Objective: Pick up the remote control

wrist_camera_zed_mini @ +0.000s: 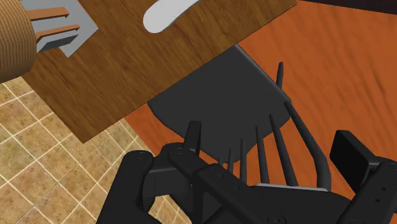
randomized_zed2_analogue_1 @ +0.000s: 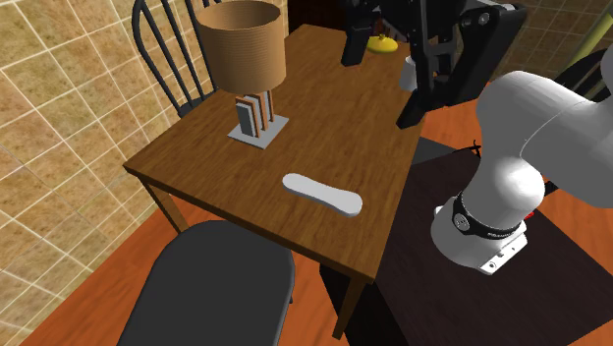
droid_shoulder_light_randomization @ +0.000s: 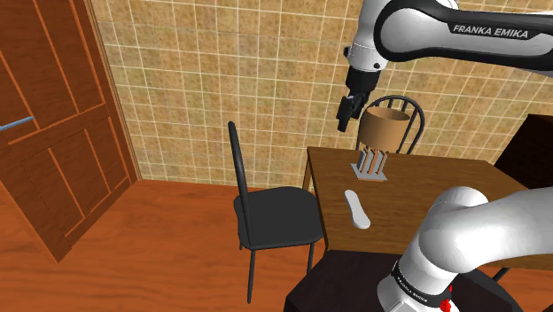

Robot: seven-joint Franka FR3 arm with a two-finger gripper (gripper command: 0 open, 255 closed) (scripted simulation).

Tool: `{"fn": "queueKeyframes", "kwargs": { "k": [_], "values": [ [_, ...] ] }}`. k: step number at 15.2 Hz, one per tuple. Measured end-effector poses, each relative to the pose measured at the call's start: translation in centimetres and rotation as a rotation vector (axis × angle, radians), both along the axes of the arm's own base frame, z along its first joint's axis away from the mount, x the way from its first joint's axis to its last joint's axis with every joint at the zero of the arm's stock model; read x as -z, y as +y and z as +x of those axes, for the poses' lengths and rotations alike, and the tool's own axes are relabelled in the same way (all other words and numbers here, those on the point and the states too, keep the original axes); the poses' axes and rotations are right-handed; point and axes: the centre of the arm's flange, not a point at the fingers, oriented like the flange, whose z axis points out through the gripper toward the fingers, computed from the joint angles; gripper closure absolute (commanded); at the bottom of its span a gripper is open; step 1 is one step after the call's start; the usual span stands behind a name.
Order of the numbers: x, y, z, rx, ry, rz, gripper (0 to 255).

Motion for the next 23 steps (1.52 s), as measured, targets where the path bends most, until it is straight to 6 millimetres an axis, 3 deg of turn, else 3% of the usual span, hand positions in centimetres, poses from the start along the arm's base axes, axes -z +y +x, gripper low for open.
{"fn": "queueKeyframes", "kwargs": {
  "k": [2, 5, 14, 23],
  "values": [
    [0.6, -0.4, 0.2, 0.012, 0.001, 0.003, 0],
    [3.2, -2.1, 0.8, 0.078, 0.004, 0.018, 0],
    [13.3, -9.2, 1.6, 0.308, 0.015, 0.071, 0],
    [23.6, -15.0, 0.4, 0.540, 0.025, 0.125, 0]
  ]
}}
